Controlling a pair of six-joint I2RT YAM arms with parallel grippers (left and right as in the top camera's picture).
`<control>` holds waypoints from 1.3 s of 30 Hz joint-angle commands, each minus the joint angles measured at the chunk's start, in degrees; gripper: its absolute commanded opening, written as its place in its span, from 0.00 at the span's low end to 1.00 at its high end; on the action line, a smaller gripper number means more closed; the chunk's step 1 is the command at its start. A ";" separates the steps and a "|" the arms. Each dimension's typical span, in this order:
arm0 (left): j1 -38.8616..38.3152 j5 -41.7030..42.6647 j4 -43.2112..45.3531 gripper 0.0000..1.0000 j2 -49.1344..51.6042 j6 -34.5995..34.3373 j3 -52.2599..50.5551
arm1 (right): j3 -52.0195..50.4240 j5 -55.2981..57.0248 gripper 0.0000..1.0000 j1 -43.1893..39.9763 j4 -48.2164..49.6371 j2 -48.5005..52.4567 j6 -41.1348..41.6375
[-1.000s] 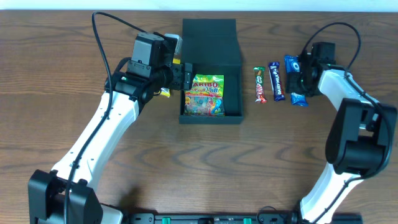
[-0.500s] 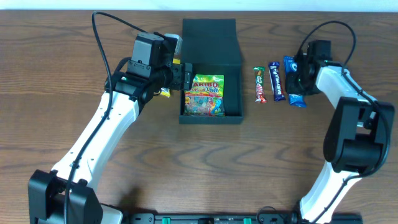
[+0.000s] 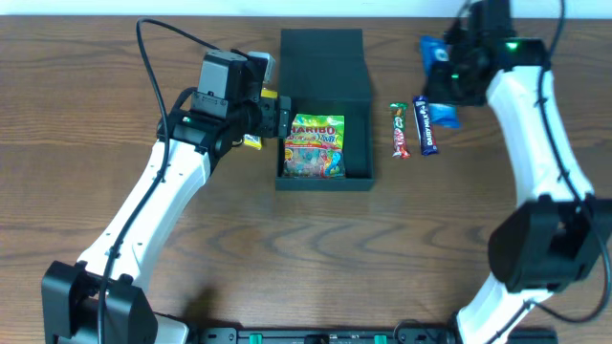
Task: Pack container
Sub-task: 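Place the Oreo pack into the box beside the Haribo bag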
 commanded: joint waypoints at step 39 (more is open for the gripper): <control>2.01 -2.36 -4.46 0.92 -5.77 3.41 1.18 | -17.53 15.30 0.73 22.82 14.19 -4.96 21.75</control>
